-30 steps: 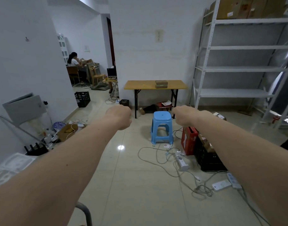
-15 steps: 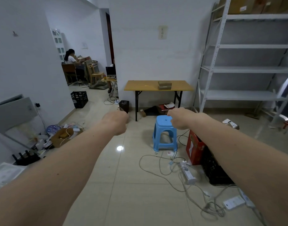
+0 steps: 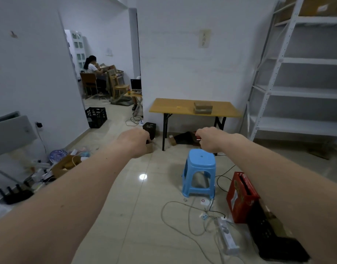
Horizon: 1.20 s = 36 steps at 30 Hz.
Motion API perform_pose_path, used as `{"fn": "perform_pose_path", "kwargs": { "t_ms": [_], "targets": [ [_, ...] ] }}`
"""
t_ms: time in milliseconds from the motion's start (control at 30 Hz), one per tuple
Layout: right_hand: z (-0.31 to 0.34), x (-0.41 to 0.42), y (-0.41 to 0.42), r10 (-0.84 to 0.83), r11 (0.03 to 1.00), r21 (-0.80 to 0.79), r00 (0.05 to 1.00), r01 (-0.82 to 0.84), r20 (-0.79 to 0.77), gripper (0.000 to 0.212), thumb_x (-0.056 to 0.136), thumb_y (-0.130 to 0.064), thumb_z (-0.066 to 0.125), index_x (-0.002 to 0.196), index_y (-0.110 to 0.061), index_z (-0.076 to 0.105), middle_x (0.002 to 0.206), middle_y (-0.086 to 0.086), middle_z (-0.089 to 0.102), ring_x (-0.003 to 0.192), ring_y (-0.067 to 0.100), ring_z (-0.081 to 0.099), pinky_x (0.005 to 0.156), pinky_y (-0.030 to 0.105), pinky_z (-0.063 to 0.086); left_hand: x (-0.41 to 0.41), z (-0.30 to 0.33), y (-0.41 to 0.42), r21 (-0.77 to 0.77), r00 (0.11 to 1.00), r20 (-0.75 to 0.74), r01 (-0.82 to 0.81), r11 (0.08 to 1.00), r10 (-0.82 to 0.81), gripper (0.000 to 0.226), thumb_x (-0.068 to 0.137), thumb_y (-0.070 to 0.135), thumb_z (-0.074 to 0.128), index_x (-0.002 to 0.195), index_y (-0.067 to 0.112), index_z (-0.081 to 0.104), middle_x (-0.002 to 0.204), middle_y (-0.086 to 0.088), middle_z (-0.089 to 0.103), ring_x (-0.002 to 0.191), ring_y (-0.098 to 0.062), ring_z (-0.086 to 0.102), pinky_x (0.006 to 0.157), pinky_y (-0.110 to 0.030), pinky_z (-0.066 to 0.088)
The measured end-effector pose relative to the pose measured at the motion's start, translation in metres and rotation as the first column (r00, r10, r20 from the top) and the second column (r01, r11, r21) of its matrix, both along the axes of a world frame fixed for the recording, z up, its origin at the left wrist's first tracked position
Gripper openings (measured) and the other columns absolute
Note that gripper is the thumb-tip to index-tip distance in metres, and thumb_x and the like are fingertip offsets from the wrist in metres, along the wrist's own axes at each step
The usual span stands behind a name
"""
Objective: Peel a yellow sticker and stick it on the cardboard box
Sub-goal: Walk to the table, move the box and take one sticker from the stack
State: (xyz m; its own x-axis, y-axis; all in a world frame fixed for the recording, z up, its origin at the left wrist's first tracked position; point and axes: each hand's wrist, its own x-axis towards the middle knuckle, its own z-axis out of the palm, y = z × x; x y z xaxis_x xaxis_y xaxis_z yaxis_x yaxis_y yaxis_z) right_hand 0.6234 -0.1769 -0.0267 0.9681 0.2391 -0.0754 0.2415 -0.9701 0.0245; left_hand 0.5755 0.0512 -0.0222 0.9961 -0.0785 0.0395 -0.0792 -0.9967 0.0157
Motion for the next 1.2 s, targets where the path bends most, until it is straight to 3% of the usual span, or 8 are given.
{"fn": "perform_pose_path", "kwargs": {
  "t_ms": [100, 367, 567, 733, 833, 1000, 1200],
  "targets": [
    [-0.009, 0.048, 0.007, -0.001, 1.0, 0.01, 1.0, 0.001, -0.029, 0.038, 0.091, -0.01, 0.043, 0.128, -0.009, 0.048, 0.127, 0.014, 0.056, 0.114, 0.032, 0.055, 0.097, 0.047, 0.048, 0.047, -0.007, 0.006, -0.008, 1.0, -0.026, -0.016, 1.0, 0.016, 0.049, 0.087, 0.003, 0.046, 0.133, 0.019, 0.049, 0.132, -0.008, 0.053, 0.118, -0.026, 0.052, 0.092, -0.036, 0.049],
    [-0.029, 0.198, 0.051, -0.047, 0.998, 0.035, 0.999, 0.047, -0.027, 0.039, 0.092, -0.015, 0.046, 0.131, -0.01, 0.046, 0.129, 0.014, 0.054, 0.113, 0.033, 0.053, 0.094, 0.045, 0.048, 0.209, -0.021, 0.056, 0.057, 1.0, -0.017, 0.018, 0.998, -0.017, 0.047, 0.082, -0.001, 0.046, 0.126, 0.014, 0.054, 0.124, -0.011, 0.058, 0.109, -0.028, 0.058, 0.084, -0.038, 0.054],
    [-0.021, 0.308, 0.101, -0.103, 0.993, 0.056, 0.994, 0.105, -0.041, 0.039, 0.092, -0.019, 0.045, 0.131, -0.011, 0.044, 0.131, 0.014, 0.051, 0.115, 0.034, 0.051, 0.096, 0.047, 0.046, 0.332, -0.013, 0.112, 0.112, 0.997, 0.005, 0.073, 0.991, -0.074, 0.047, 0.086, 0.002, 0.046, 0.131, 0.015, 0.048, 0.133, -0.008, 0.054, 0.118, -0.027, 0.053, 0.083, -0.036, 0.05],
    [-0.017, 0.387, 0.131, -0.118, 0.986, 0.114, 0.992, 0.123, -0.046, 0.06, 0.095, -0.013, 0.042, 0.15, -0.018, 0.018, 0.148, 0.014, 0.035, 0.131, 0.036, 0.039, 0.102, 0.047, 0.041, 0.429, -0.014, 0.137, 0.108, 0.995, 0.004, 0.103, 0.989, -0.104, 0.045, 0.087, -0.002, 0.045, 0.13, 0.012, 0.051, 0.133, -0.011, 0.054, 0.12, -0.029, 0.051, 0.093, -0.038, 0.049],
    [-0.023, 0.438, 0.142, -0.105, 0.983, 0.145, 0.993, 0.112, -0.057, 0.063, 0.095, -0.009, 0.041, 0.151, -0.02, 0.014, 0.151, 0.013, 0.032, 0.133, 0.036, 0.038, 0.102, 0.045, 0.04, 0.485, -0.027, 0.145, 0.145, 0.988, -0.006, 0.154, 0.977, -0.154, 0.047, 0.087, -0.003, 0.045, 0.131, 0.013, 0.049, 0.131, -0.011, 0.055, 0.12, -0.03, 0.051, 0.094, -0.041, 0.048],
    [-0.043, 0.536, 0.15, -0.119, 0.978, 0.161, 0.99, 0.131, -0.081, 0.06, 0.095, -0.012, 0.043, 0.149, -0.017, 0.017, 0.149, 0.014, 0.034, 0.134, 0.035, 0.036, 0.106, 0.047, 0.038, 0.593, -0.046, 0.154, 0.192, 0.987, -0.012, 0.157, 0.969, -0.157, 0.045, 0.087, -0.004, 0.045, 0.128, 0.013, 0.05, 0.127, -0.01, 0.057, 0.116, -0.03, 0.054, 0.085, -0.039, 0.048],
    [-0.037, 0.671, 0.142, -0.166, 0.969, 0.165, 0.978, 0.186, -0.128, 0.049, 0.095, -0.013, 0.044, 0.142, -0.01, 0.03, 0.139, 0.018, 0.042, 0.123, 0.037, 0.046, 0.1, 0.047, 0.043, 0.734, -0.03, 0.143, 0.219, 0.979, 0.016, 0.194, 0.956, -0.203, 0.05, 0.086, -0.009, 0.043, 0.131, 0.015, 0.046, 0.127, -0.009, 0.056, 0.114, -0.028, 0.054, 0.084, -0.038, 0.048]
  ]
}}
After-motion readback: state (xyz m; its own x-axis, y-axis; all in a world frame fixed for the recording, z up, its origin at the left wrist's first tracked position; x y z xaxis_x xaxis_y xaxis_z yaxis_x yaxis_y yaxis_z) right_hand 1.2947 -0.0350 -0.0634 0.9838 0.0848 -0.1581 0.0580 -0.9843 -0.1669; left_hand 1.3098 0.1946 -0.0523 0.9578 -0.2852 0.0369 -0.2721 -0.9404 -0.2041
